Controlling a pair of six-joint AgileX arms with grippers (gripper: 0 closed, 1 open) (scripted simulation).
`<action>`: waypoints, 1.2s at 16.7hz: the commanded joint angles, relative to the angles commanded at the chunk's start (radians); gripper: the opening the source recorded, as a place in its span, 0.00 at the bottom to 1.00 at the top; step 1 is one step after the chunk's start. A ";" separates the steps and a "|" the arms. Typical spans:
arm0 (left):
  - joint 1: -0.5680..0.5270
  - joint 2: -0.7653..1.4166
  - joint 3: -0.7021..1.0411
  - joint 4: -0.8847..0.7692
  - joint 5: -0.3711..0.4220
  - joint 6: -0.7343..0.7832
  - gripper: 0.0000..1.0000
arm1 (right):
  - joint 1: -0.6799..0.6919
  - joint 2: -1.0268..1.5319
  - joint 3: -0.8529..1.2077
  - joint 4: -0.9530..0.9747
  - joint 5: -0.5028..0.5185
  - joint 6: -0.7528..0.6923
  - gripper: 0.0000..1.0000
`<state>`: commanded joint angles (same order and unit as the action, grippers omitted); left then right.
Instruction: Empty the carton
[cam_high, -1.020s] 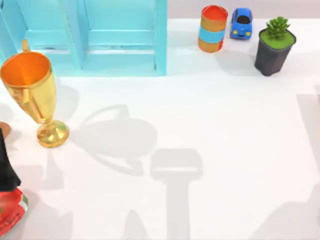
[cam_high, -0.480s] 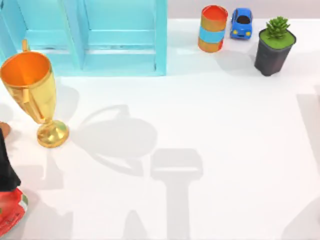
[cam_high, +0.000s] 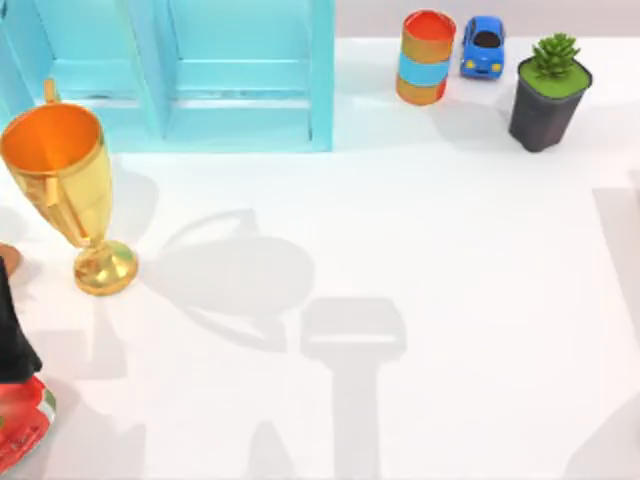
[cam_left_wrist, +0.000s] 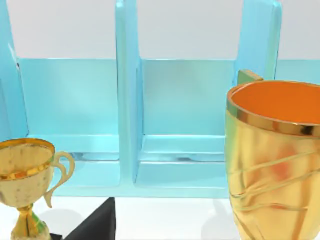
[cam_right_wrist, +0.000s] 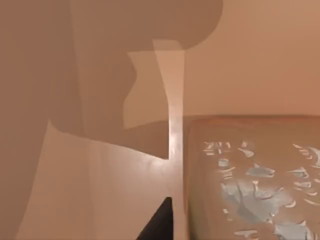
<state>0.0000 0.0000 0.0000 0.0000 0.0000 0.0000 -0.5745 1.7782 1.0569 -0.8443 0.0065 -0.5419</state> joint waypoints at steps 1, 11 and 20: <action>0.000 0.000 0.000 0.000 0.000 0.000 1.00 | 0.000 0.000 0.000 0.000 0.000 0.000 0.40; 0.000 0.000 0.000 0.000 0.000 0.000 1.00 | 0.000 0.000 0.000 0.000 0.000 0.000 0.00; 0.000 0.000 0.000 0.000 0.000 0.000 1.00 | -0.003 -0.019 0.099 -0.117 0.000 -0.003 0.00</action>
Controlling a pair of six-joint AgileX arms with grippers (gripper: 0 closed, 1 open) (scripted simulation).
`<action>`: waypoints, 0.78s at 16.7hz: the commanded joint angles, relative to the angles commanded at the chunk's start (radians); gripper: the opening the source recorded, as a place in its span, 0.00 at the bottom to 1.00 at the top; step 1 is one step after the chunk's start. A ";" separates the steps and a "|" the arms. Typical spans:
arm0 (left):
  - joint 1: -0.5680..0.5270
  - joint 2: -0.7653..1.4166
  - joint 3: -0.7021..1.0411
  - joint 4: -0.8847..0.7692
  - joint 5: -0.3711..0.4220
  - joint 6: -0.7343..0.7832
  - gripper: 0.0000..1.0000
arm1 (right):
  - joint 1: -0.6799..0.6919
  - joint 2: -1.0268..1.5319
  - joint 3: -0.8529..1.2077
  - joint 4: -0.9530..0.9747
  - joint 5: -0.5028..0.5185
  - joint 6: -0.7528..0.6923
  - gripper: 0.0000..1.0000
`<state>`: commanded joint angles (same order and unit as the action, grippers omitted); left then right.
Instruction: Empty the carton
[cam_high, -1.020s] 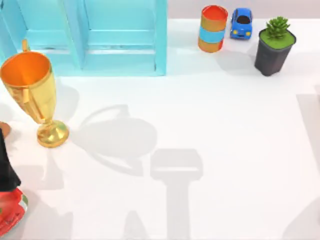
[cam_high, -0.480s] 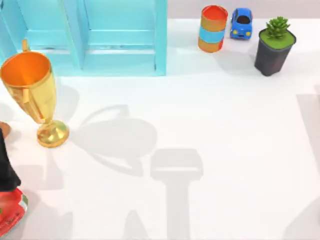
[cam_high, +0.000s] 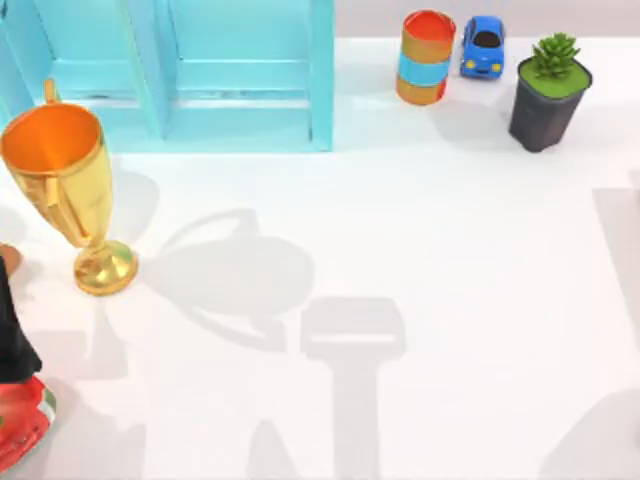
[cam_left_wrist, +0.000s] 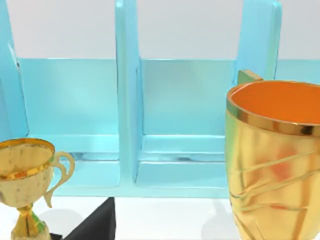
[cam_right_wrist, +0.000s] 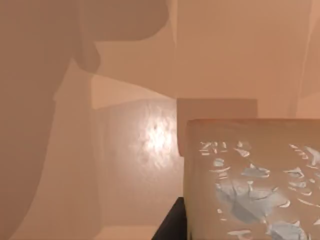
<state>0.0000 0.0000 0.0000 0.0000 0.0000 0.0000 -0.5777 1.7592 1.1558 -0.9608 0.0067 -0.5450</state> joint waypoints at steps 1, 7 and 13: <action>0.000 0.000 0.000 0.000 0.000 0.000 1.00 | -0.001 -0.009 0.037 -0.051 0.000 -0.001 0.00; 0.000 0.000 0.000 0.000 0.000 0.000 1.00 | -0.003 -0.074 0.265 -0.350 0.000 -0.004 0.00; 0.000 0.000 0.000 0.000 0.000 0.000 1.00 | 0.000 -0.088 0.305 -0.396 -0.001 -0.001 0.00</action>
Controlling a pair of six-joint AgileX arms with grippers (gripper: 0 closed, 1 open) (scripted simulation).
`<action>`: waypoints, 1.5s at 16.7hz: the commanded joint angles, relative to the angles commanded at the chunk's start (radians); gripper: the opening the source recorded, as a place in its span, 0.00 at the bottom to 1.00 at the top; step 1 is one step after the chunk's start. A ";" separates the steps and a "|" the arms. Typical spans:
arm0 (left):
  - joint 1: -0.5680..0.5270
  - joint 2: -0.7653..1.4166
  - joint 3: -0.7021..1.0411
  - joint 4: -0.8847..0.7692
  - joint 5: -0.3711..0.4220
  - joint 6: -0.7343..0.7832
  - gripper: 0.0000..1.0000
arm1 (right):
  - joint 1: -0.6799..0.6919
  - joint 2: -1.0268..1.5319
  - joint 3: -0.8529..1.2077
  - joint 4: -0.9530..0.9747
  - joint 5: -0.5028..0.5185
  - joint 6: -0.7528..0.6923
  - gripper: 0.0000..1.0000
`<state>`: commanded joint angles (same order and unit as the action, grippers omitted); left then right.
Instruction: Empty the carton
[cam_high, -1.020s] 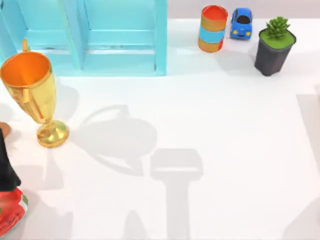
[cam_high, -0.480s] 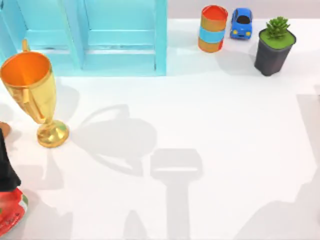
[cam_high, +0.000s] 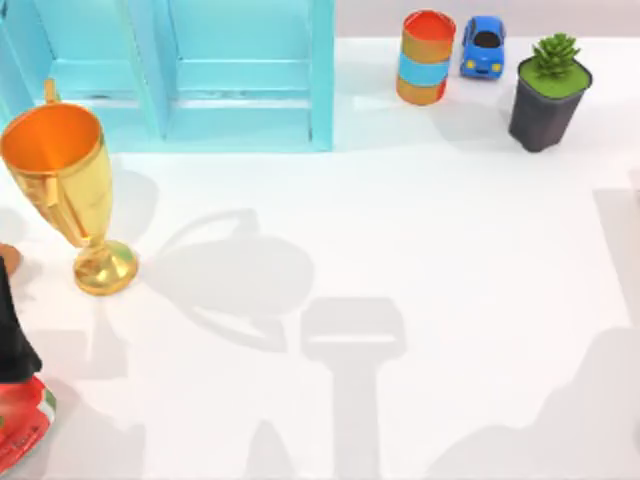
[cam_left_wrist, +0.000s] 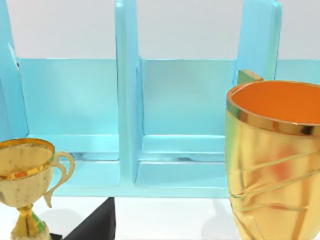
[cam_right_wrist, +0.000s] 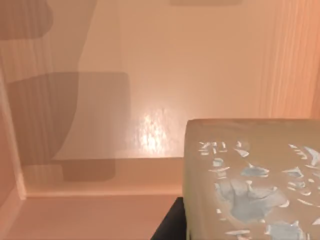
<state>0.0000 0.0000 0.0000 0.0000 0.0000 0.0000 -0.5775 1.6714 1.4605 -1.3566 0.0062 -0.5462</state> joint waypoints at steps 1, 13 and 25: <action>0.000 0.000 0.000 0.000 0.000 0.000 1.00 | 0.002 0.001 0.001 0.000 0.000 0.002 0.00; 0.000 0.000 0.000 0.000 0.000 0.000 1.00 | 0.699 0.339 0.257 0.047 -0.001 0.705 0.00; 0.000 0.000 0.000 0.000 0.000 0.000 1.00 | 1.253 0.539 0.391 0.146 -0.002 1.261 0.00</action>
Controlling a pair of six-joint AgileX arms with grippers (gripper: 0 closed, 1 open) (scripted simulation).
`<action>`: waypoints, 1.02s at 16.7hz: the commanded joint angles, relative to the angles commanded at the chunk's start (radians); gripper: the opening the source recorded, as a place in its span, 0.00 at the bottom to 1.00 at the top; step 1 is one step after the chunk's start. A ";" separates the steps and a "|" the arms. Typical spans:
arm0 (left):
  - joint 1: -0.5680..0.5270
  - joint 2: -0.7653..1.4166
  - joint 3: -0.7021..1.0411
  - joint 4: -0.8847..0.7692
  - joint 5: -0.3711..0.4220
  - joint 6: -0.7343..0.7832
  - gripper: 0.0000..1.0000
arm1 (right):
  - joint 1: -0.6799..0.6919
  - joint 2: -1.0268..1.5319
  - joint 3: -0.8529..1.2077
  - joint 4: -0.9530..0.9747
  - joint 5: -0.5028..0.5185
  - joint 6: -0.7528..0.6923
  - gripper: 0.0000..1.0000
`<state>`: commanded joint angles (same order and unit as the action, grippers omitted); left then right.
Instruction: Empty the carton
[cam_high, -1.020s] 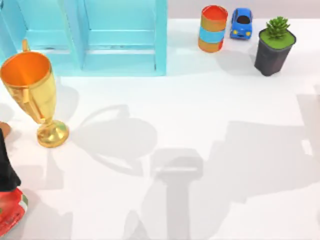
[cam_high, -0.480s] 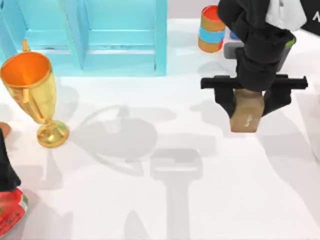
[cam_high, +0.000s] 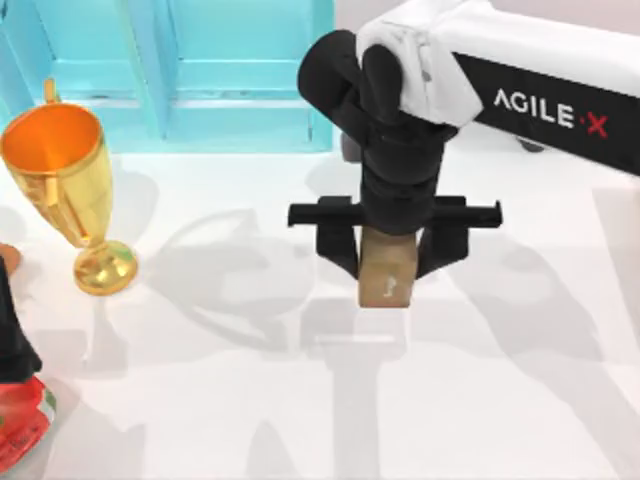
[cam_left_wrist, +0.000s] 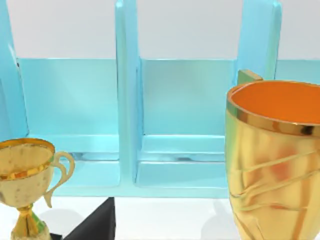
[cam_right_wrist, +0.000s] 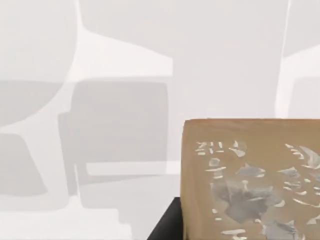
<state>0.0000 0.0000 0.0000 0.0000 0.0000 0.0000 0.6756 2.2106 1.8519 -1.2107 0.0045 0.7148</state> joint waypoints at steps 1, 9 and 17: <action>0.000 0.000 0.000 0.000 0.000 0.000 1.00 | 0.000 0.000 0.000 0.000 0.000 0.000 0.00; 0.000 0.000 0.000 0.000 0.000 0.000 1.00 | 0.001 0.035 -0.109 0.145 0.001 0.002 0.00; 0.000 0.000 0.000 0.000 0.000 0.000 1.00 | 0.002 0.038 -0.118 0.157 0.000 0.002 0.30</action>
<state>0.0000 0.0000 0.0000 0.0000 0.0000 0.0000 0.6771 2.2487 1.7335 -1.0541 0.0049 0.7168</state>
